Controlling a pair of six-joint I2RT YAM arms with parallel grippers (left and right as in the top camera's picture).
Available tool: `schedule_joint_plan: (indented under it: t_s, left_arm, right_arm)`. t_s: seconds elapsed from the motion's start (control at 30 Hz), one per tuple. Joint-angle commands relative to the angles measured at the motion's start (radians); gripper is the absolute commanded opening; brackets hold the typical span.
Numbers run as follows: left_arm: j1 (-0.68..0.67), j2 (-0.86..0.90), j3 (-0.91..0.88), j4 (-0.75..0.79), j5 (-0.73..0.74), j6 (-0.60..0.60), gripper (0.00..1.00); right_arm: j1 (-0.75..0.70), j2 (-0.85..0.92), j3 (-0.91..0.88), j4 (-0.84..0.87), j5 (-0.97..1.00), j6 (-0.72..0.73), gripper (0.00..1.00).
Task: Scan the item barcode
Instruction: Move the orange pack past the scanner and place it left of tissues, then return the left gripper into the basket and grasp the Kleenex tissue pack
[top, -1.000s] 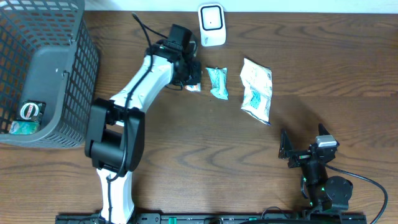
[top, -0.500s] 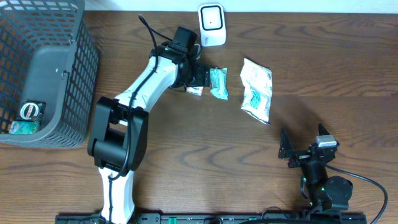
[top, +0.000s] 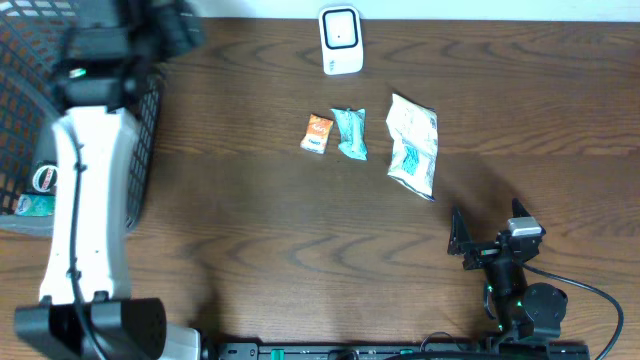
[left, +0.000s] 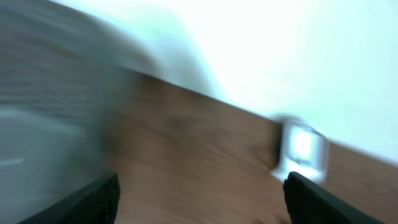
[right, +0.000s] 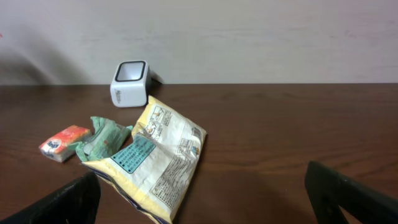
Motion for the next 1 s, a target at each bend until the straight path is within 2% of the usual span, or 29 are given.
schedule_joint_plan:
  t_s: [0.0,0.13,0.3,0.47,0.77,0.97]
  left_arm:
    - [0.105,0.016,-0.006,-0.049,-0.270,0.002,0.83]
    - [0.218,0.040,-0.033,-0.092,-0.360,-0.011,0.82]
    - [0.345,0.104,-0.065,-0.174,-0.397,-0.247,0.82]
    - [0.438,0.193,-0.067,-0.257,-0.409,-0.415,0.82]
    - [0.508,0.344,-0.067,-0.301,-0.409,-0.430,0.82]
    - [0.521,0.383,-0.071,-0.359,-0.450,-0.584,0.82]
  right_arm:
    - [-0.006,-0.005,-0.001,-0.005,0.003,-0.012,0.99]
    - [-0.006,-0.005,-0.001,-0.005,0.003,-0.012,0.99]
    - [-0.006,-0.005,-0.001,-0.005,0.003,-0.012,0.99]
    - [-0.006,-0.005,-0.001,-0.005,0.003,-0.012,0.99]
    - [-0.006,-0.005,-0.001,-0.005,0.003,-0.012,0.99]
    - [-0.006,-0.005,-0.001,-0.005,0.003,-0.012,0.99]
